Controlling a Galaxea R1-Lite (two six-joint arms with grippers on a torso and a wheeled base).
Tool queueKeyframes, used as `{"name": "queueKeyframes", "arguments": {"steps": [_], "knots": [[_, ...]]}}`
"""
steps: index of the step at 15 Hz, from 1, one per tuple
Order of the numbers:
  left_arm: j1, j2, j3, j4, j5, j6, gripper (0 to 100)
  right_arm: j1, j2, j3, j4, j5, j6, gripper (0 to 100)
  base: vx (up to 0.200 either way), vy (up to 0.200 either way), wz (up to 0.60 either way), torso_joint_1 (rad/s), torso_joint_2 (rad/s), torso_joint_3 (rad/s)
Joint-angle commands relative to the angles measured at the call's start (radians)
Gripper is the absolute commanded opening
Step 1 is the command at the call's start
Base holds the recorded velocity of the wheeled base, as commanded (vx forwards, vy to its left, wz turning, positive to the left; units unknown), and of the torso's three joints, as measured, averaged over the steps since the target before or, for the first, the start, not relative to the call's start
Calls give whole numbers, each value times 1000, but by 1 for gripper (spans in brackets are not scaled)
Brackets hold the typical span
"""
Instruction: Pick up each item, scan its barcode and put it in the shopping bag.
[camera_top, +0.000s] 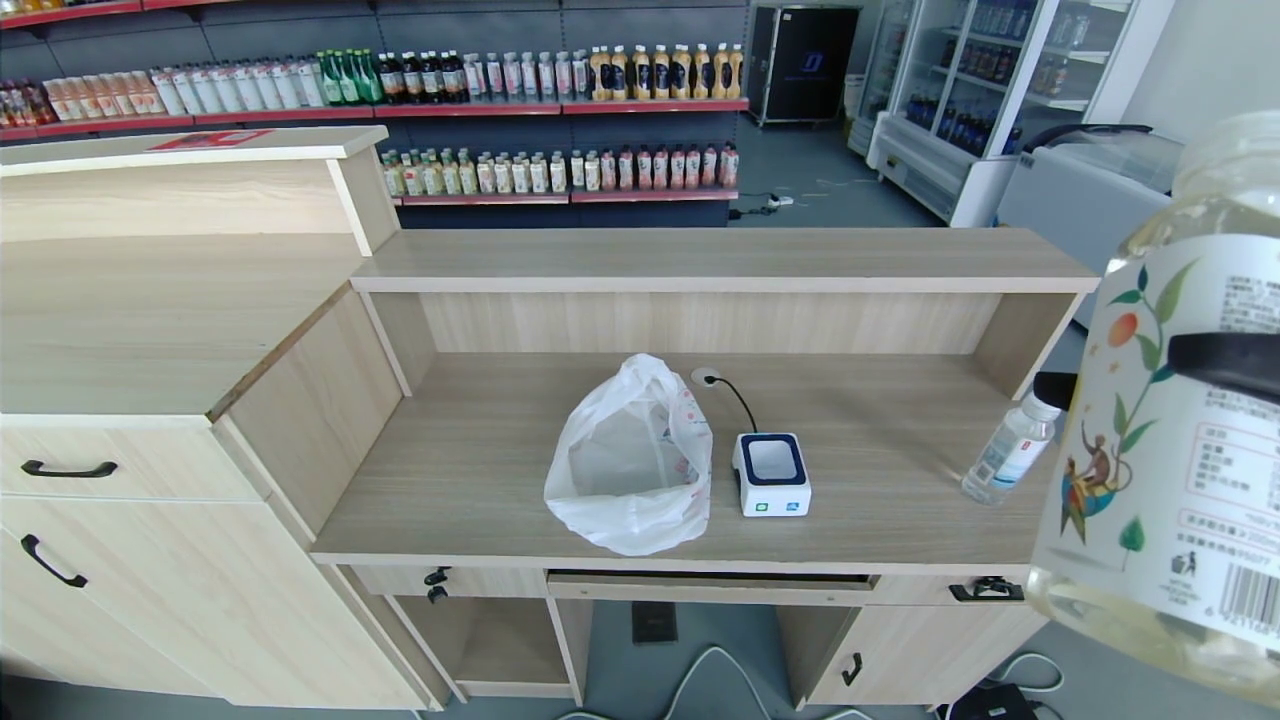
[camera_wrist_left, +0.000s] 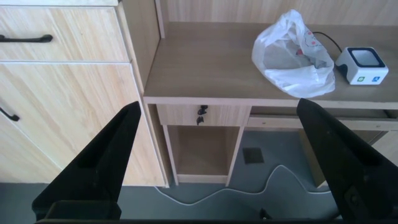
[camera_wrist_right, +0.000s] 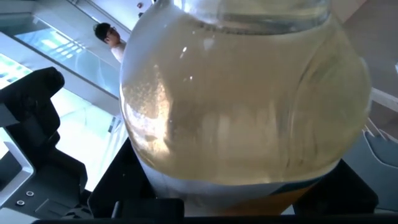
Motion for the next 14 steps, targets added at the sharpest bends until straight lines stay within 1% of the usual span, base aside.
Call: {"name": "queueKeyframes", "arguments": {"steps": [1, 8, 10, 13, 14], "knots": [[1, 1, 0, 0, 0, 0, 100, 2, -11, 3, 0, 0, 0, 0, 0, 0, 0, 0, 0, 0], [1, 1, 0, 0, 0, 0, 100, -12, -39, 15, -2, -7, -6, 0, 0, 0, 0, 0, 0, 0], [1, 0, 0, 0, 0, 0, 100, -13, -39, 18, -3, -66, -9, 0, 0, 0, 0, 0, 0, 0], [1, 0, 0, 0, 0, 0, 100, -15, -42, 20, -5, -98, -9, 0, 0, 0, 0, 0, 0, 0], [1, 0, 0, 0, 0, 0, 100, -33, -46, 38, -5, -127, -29, 0, 0, 0, 0, 0, 0, 0]]}}
